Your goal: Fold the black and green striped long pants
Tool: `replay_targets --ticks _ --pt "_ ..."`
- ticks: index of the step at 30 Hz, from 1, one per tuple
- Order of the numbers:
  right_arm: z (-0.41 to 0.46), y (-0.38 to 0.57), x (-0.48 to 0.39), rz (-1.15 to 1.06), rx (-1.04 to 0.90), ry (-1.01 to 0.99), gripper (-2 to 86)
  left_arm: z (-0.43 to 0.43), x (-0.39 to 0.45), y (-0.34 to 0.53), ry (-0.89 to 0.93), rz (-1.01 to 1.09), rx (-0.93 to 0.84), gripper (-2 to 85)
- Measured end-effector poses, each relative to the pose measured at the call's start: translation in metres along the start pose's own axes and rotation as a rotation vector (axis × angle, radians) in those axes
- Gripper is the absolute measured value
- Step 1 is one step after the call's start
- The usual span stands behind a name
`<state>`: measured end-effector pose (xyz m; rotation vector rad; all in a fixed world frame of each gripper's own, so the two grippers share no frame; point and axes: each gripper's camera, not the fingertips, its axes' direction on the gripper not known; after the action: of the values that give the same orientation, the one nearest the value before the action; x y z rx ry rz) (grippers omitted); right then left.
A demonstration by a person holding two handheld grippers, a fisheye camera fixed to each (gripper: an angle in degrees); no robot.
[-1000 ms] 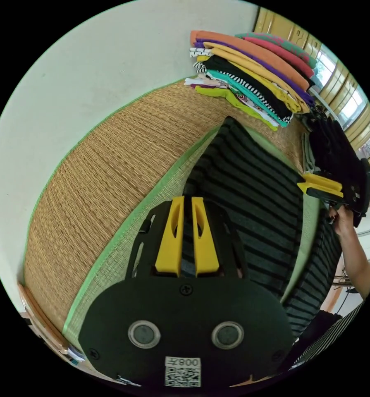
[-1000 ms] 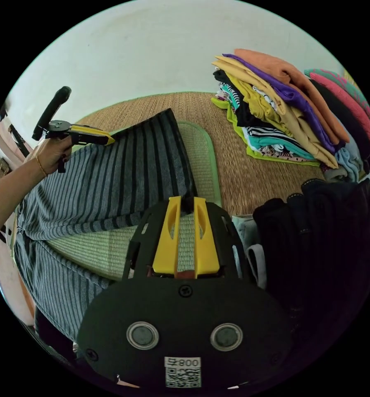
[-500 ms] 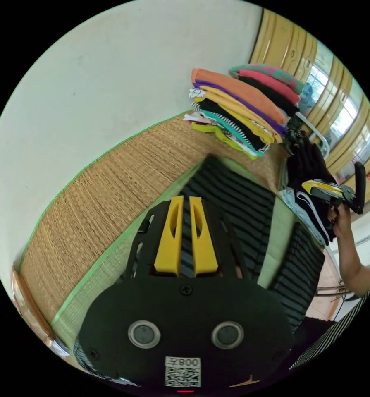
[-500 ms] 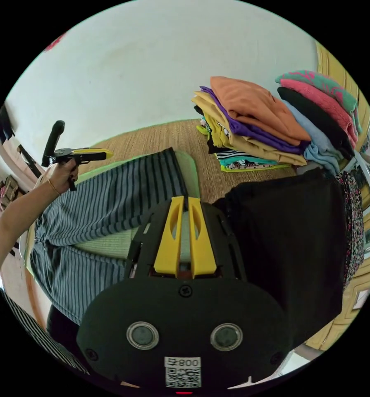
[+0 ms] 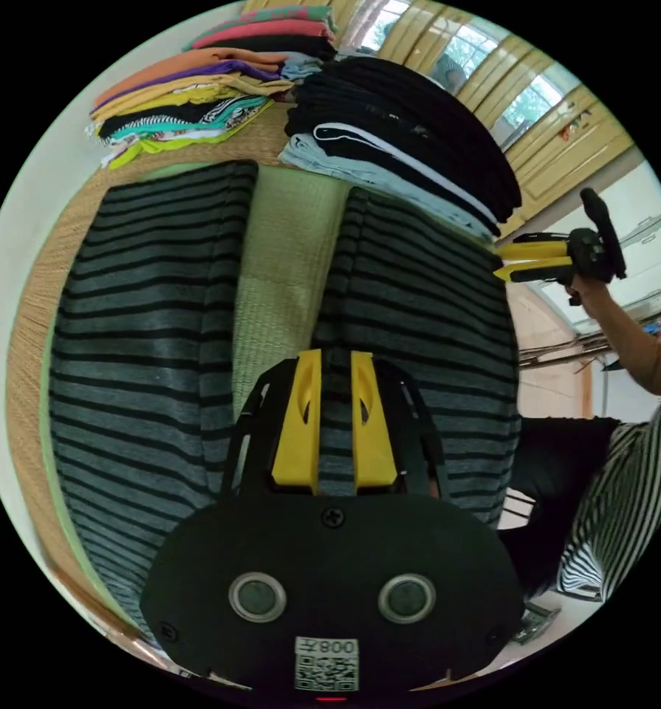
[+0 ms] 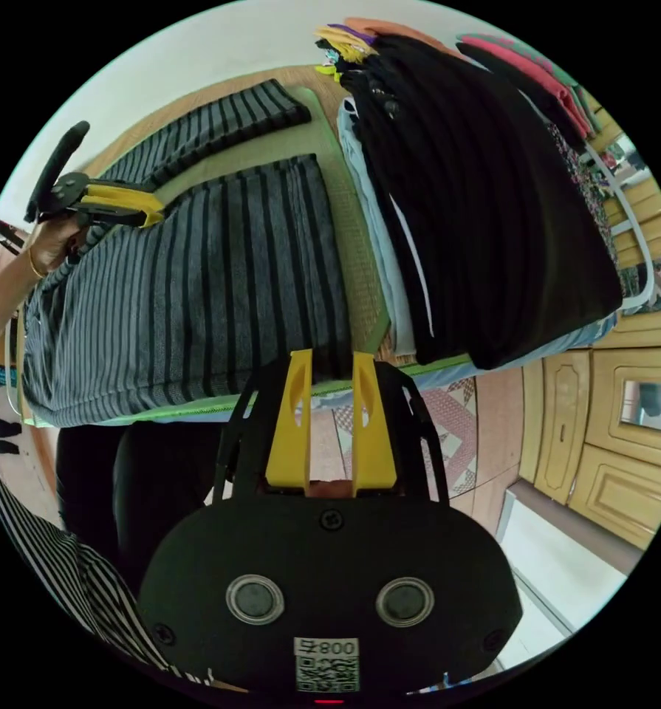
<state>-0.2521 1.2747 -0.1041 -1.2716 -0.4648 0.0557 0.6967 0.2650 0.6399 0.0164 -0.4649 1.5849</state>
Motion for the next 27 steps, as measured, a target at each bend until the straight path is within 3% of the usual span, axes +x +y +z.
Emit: replay_targets --ticks 4,8,11,16,21,27 --pt "-0.019 -0.012 0.0 -0.001 0.011 -0.01 4.3 -0.027 0.023 -0.004 -0.054 -0.004 -0.021 1.8" --pt "-0.032 -0.015 0.011 0.034 0.031 -0.065 4.4 -0.055 0.032 0.0 0.028 -0.1 0.066 1.1" --pt "-0.012 -0.026 0.016 0.097 -0.023 -0.138 4.9 -0.05 0.046 0.003 0.012 -0.138 0.004 1.0" --pt "-0.042 -0.025 -0.004 0.102 0.073 -0.053 1.5 -0.111 0.074 0.045 0.048 -0.277 0.216 0.4" --pt "-0.056 -0.044 -0.071 -0.071 0.126 -0.217 0.3 -0.168 0.106 0.15 0.001 -0.514 0.245 0.1" --pt "-0.046 -0.087 -0.24 -0.463 0.123 -0.366 0.1 -0.224 0.167 0.309 -0.121 -1.007 0.123 0.0"
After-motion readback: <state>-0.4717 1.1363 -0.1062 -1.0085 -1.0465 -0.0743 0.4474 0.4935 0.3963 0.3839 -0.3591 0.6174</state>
